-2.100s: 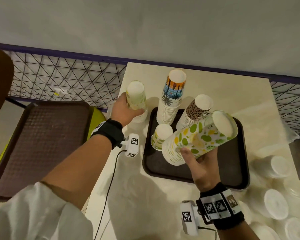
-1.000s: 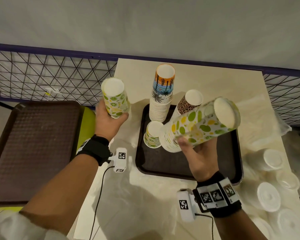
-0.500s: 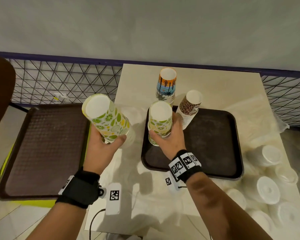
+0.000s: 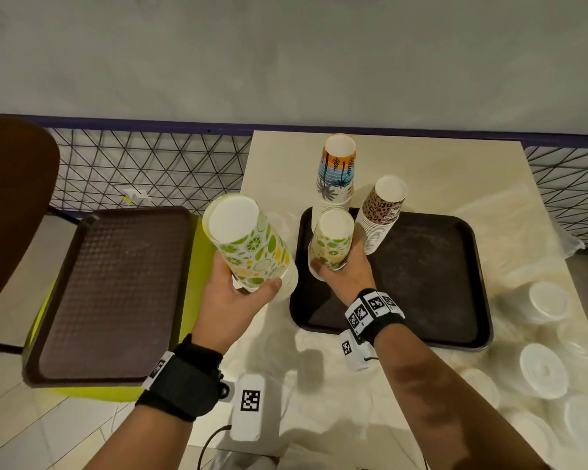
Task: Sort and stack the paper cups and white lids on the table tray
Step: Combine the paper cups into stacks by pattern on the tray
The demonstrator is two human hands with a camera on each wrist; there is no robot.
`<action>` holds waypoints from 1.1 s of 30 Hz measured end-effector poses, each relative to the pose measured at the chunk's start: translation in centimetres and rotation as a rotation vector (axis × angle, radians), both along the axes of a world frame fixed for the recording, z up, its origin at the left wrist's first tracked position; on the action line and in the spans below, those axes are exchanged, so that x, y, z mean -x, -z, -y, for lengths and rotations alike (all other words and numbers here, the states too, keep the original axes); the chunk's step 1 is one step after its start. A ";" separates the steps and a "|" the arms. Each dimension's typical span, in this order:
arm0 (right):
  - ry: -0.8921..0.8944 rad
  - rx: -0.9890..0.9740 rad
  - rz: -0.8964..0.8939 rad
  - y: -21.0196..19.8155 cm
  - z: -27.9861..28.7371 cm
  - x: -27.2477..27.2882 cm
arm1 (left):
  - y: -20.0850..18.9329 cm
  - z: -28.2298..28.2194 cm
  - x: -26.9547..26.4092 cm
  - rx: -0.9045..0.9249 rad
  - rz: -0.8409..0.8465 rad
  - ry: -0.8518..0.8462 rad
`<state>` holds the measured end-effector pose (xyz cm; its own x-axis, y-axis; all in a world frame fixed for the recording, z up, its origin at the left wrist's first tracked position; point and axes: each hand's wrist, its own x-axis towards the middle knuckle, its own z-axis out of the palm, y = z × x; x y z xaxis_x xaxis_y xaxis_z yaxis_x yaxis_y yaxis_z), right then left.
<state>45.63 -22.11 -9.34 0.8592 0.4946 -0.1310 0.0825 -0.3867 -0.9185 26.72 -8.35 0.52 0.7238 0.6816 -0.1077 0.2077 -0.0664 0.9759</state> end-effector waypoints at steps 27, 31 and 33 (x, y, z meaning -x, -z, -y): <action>-0.244 -0.363 -0.008 -13.8 2.3 5.7 | -4.5 1.6 -3.4 -0.130 -0.034 0.331; -0.238 -0.346 0.100 -14.3 2.3 5.4 | -4.7 1.6 -3.6 -0.124 -0.015 0.336; -0.240 -0.352 0.100 -14.4 2.3 5.3 | -4.9 1.6 -3.8 -0.136 -0.009 0.344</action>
